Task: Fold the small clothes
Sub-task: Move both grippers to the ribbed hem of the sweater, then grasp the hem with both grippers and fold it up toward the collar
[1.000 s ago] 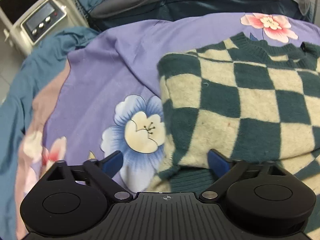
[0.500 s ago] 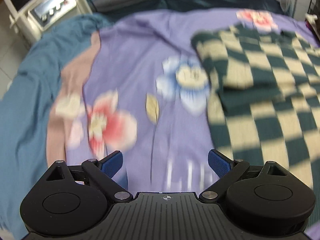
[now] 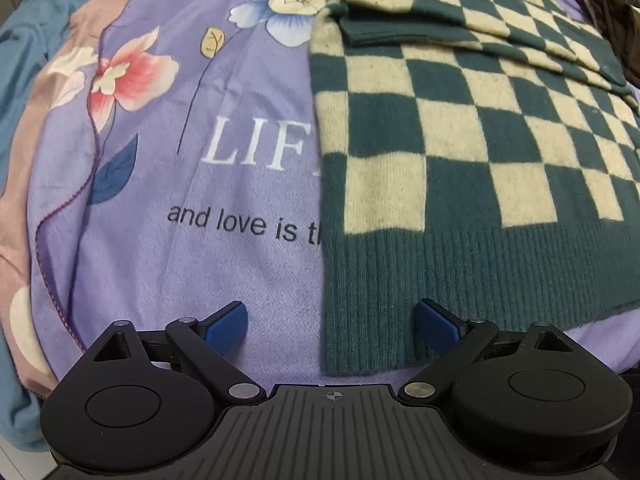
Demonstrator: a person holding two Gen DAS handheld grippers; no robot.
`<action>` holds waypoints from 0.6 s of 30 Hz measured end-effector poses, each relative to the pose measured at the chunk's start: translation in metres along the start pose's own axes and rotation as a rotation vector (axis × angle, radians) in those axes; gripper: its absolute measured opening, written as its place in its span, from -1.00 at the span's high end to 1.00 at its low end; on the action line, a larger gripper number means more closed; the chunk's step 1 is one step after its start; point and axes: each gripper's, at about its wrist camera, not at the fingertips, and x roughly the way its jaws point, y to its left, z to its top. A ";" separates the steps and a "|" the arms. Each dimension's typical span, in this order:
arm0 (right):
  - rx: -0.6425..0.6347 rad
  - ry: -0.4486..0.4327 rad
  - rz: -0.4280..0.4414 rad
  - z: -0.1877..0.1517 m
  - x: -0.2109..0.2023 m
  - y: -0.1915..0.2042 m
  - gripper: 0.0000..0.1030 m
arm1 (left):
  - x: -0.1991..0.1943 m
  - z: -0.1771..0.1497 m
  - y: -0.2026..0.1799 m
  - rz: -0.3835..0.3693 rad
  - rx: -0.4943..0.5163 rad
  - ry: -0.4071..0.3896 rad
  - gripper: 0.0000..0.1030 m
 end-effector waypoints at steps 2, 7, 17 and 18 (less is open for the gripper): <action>-0.004 -0.005 0.005 0.000 0.000 0.003 -0.28 | -0.001 0.002 -0.002 -0.023 -0.004 -0.004 -1.00; -0.013 0.017 0.024 0.004 0.007 0.005 -0.14 | 0.004 0.014 -0.023 -0.004 0.039 0.039 -1.00; -0.022 0.022 0.027 0.004 0.007 0.004 0.53 | -0.001 0.015 -0.038 -0.018 0.062 0.047 -0.97; -0.025 0.024 0.029 0.005 0.007 0.005 0.54 | 0.000 0.017 -0.039 -0.022 0.072 0.049 -0.90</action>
